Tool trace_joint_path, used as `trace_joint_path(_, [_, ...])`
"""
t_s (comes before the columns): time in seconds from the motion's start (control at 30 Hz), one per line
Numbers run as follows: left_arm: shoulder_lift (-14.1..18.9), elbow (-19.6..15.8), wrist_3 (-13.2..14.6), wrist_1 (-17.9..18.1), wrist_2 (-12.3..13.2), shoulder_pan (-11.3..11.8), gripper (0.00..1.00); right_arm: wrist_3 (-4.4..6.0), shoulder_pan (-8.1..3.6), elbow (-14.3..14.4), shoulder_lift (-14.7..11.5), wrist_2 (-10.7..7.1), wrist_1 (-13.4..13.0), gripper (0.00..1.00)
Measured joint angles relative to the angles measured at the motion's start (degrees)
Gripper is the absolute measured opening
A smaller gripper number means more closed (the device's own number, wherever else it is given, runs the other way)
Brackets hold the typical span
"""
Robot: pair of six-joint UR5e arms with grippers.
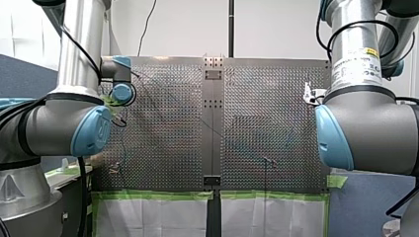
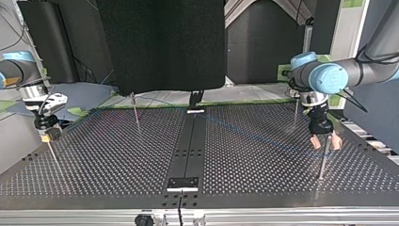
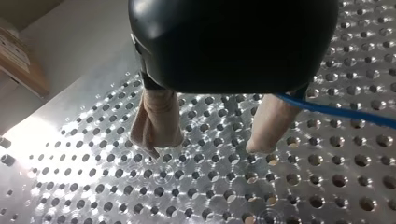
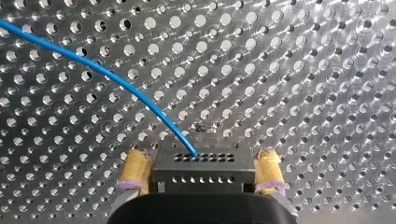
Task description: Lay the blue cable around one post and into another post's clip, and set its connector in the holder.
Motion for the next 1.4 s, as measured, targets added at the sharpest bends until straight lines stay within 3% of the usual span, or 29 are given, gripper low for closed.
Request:
trace_joint_path(0.27, [0.6,0.0,-1.8,-1.9,2.5,-0.8,1.0,-0.08,0.04,0.0,0.0,0.0,0.1,0.99])
trace_joint_path(0.77, [6.0,-1.5,-0.1,-5.6,0.3,-1.3,1.0,-0.23,0.04,0.0,0.1,0.0,0.3,0.99])
trace_joint_path(1.03, [9.5,-5.1,3.2,-5.5,0.7,-2.0,1.0,-0.26,0.04,0.1,0.1,0.0,0.3,0.99])
trace_joint_path(1.4, [15.2,-10.7,4.3,-2.2,2.5,-2.3,1.0,-0.26,0.05,0.0,0.1,0.0,0.4,0.99])
